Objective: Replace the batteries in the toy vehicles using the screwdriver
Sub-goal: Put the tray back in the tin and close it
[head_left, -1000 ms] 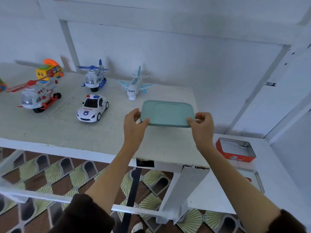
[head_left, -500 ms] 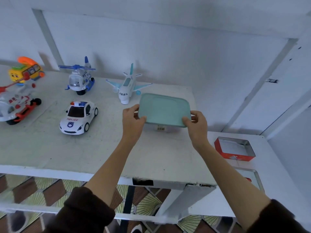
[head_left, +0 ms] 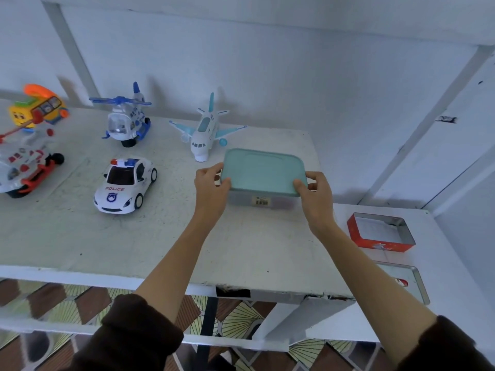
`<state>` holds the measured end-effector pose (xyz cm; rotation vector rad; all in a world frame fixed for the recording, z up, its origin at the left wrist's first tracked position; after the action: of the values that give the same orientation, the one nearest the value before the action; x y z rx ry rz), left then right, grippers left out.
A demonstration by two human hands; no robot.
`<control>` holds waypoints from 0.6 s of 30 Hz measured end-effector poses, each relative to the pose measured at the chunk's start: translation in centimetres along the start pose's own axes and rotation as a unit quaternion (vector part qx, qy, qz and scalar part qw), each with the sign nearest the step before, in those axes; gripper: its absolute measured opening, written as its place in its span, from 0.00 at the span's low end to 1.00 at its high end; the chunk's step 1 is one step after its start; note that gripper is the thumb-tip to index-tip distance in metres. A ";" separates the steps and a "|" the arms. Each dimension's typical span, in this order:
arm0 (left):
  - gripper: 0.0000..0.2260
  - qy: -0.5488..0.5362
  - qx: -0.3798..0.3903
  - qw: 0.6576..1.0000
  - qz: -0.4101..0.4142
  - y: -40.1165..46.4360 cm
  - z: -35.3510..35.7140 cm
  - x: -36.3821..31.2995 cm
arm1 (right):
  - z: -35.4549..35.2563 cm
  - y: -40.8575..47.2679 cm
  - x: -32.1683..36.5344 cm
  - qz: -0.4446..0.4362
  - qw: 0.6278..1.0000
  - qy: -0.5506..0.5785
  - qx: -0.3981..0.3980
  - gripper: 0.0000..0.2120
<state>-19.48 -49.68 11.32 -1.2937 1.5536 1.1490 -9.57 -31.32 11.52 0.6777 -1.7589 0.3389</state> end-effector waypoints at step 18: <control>0.18 -0.011 -0.005 1.000 -0.009 0.1 -0.2 1.2 | 0.5 -0.3 -0.3 0.013 0.999 0.039 -0.009 0.07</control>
<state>-19.77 -50.17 10.29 -1.2942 1.5196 1.1578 -9.73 -31.70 11.04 0.6213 -1.6953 0.3612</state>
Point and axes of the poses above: each hand's wrist, its own y-axis towards the middle knuckle, its own z-axis out of the palm, x = y × z, the point moved 2 cm from there along y, towards the middle knuckle, and after that the axes turned 7 degrees about -x, right-handed, at the moved point
